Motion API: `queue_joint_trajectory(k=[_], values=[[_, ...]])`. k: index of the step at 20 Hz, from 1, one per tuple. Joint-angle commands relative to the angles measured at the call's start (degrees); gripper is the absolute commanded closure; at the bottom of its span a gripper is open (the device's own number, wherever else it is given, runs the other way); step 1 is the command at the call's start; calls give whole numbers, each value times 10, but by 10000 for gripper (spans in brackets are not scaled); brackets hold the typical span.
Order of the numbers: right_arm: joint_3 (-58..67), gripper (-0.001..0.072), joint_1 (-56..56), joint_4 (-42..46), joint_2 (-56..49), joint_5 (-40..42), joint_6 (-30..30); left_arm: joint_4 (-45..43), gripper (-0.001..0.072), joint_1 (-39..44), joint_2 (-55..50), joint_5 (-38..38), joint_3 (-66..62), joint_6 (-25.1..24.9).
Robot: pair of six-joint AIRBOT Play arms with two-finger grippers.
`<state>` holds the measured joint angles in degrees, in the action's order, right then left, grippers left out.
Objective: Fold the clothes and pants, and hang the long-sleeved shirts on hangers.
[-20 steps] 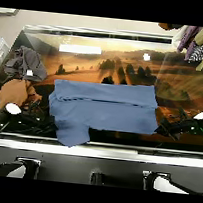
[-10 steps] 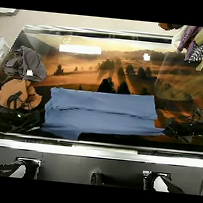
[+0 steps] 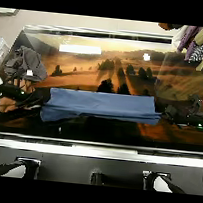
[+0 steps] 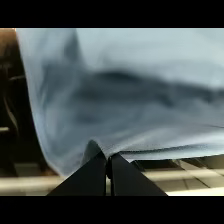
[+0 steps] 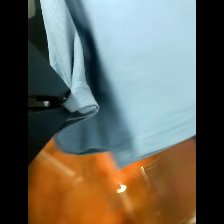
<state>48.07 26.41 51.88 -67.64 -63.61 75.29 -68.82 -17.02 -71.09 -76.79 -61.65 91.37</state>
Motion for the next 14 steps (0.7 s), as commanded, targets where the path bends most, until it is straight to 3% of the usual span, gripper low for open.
queue_joint_trajectory(k=[1,9,14], values=[[1,681,0,-65,-47,69,-52,0,693,16,-103,18,-80,-33],[24,680,-34,-151,-118,151,-122,0,694,40,-215,60,-160,-24],[66,680,-82,-112,-143,228,-61,0,693,41,-220,89,-160,-23]])
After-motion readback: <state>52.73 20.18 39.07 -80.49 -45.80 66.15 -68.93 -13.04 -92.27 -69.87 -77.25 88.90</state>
